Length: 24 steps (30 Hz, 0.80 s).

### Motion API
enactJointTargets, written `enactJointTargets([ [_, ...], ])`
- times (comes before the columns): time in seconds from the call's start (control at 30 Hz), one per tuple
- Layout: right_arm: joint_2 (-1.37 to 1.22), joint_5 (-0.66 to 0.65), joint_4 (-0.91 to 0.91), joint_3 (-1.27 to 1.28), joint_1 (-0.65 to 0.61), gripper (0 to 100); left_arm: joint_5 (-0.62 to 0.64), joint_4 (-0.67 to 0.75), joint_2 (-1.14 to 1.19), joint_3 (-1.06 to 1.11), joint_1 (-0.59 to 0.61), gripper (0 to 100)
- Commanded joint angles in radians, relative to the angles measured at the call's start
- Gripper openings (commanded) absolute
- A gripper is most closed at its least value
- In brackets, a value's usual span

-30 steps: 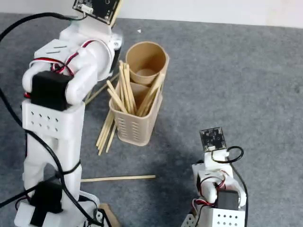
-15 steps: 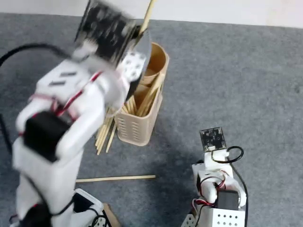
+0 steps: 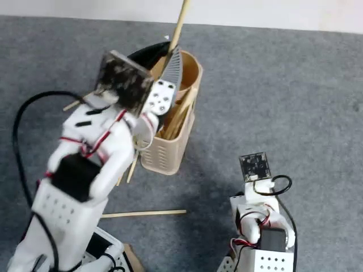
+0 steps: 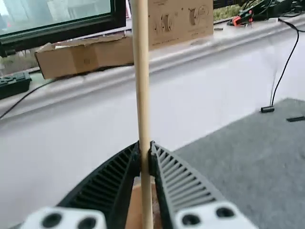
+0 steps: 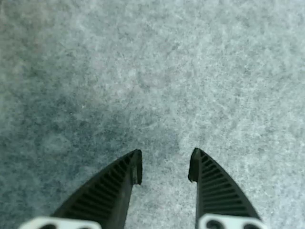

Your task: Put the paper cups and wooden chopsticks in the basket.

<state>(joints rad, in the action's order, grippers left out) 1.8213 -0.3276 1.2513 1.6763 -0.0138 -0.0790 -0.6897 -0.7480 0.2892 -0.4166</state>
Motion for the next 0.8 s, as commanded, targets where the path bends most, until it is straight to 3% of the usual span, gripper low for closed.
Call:
enactJointTargets([
  [0.0, 0.012, -0.009, 0.005, 0.117, 0.010, 17.0, 0.026, 0.040, 0.044, 0.028, -0.013, 1],
  [0.27, 0.012, -0.009, 0.005, 0.117, 0.010, 17.0, 0.031, 0.133, 0.030, 0.245, -0.008, 1],
  [0.4, 0.012, -0.009, 0.005, 0.117, 0.010, 17.0, 0.034, 0.127, -0.047, 0.302, -0.008, 10],
  [0.5, 0.012, -0.009, 0.005, 0.117, 0.010, 17.0, 0.031, 0.124, -0.120, 0.305, -0.007, 10],
  [0.77, 0.012, -0.009, 0.005, 0.117, 0.010, 17.0, 0.035, -0.018, -0.265, 0.208, 0.163, 10],
])
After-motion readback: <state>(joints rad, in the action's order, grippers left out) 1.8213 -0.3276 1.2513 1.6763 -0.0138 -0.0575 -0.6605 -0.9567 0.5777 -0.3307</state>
